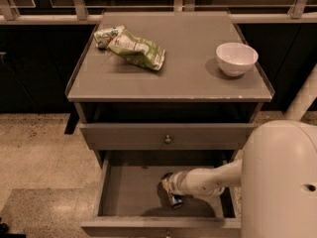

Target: Pick redbull can from middle drawer and place on counter

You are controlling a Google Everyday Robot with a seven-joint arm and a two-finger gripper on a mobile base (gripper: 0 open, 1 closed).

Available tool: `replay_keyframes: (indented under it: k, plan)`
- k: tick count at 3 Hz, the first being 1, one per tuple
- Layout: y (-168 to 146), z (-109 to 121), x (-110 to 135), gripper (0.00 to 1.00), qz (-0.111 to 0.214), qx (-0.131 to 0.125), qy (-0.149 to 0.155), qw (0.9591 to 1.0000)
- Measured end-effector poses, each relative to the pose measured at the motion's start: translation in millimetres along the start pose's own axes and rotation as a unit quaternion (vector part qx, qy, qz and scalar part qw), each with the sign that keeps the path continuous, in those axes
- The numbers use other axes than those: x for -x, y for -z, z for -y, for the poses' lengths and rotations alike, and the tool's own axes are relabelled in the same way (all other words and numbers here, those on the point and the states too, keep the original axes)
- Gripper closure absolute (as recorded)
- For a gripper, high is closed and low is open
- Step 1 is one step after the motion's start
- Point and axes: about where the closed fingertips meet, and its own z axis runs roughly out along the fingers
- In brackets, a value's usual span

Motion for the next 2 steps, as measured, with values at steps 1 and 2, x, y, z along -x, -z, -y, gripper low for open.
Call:
replay_keyframes:
  k: [1, 2]
  plan:
    - [18, 3, 3, 1.00, 0.027, 0.008, 0.010, 0.9995]
    - [51, -16, 25, 1.00, 0.099, 0.032, 0.061, 0.9927]
